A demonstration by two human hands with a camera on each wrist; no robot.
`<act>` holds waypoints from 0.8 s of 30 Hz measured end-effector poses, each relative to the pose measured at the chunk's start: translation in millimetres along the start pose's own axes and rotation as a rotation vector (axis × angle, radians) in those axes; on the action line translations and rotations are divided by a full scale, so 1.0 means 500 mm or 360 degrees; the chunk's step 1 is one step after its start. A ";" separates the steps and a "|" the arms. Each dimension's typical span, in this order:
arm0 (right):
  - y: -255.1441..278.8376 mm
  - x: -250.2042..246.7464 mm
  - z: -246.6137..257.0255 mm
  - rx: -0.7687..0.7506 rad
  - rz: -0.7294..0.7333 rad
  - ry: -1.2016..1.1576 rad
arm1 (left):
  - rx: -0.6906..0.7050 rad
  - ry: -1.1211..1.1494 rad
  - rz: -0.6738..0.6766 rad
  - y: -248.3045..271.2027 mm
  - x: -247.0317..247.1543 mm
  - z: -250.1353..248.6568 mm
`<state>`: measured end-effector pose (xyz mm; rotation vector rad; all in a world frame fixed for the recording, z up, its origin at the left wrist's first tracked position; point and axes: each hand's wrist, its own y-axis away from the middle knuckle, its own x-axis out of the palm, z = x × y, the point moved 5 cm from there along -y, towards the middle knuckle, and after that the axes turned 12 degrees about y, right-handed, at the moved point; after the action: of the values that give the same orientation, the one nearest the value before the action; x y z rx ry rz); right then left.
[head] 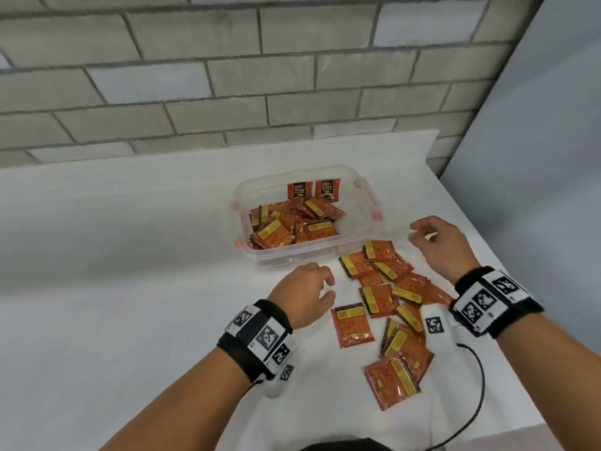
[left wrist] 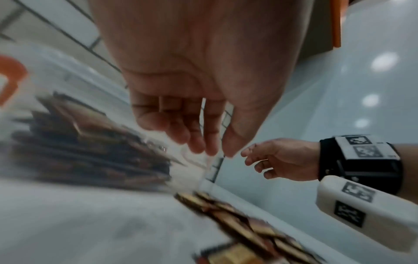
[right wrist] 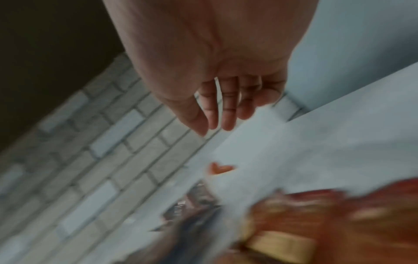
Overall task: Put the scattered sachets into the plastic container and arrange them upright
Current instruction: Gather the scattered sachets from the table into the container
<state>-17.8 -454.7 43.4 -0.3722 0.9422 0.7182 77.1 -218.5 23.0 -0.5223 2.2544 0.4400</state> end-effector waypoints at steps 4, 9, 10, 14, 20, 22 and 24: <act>0.026 0.041 -0.121 0.0166 0.0396 0.0532 | -0.0190 -0.0155 0.0400 -0.018 0.099 0.007; 0.062 0.070 -0.151 0.0135 0.0501 0.0739 | -0.0201 -0.0271 0.0389 -0.030 0.140 0.000; 0.065 0.072 -0.150 0.0127 0.0496 0.0733 | -0.0204 -0.0268 0.0383 -0.032 0.140 -0.001; 0.070 0.075 -0.143 0.0138 0.0545 0.0582 | -0.0282 -0.0186 0.0421 -0.037 0.128 0.006; 0.081 0.071 -0.146 0.0125 0.0630 0.0544 | -0.0361 0.0089 0.0442 -0.035 0.097 0.017; 0.085 0.073 -0.145 0.0116 0.0629 0.0514 | -0.0349 0.0156 0.0462 -0.037 0.093 0.008; 0.088 0.072 -0.141 0.0119 0.0625 0.0434 | -0.0326 0.0225 0.0449 -0.043 0.094 -0.009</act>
<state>-77.2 -449.9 -24.9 -0.2226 1.3171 1.0025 55.6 -249.9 -12.3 -0.3458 2.4443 0.8056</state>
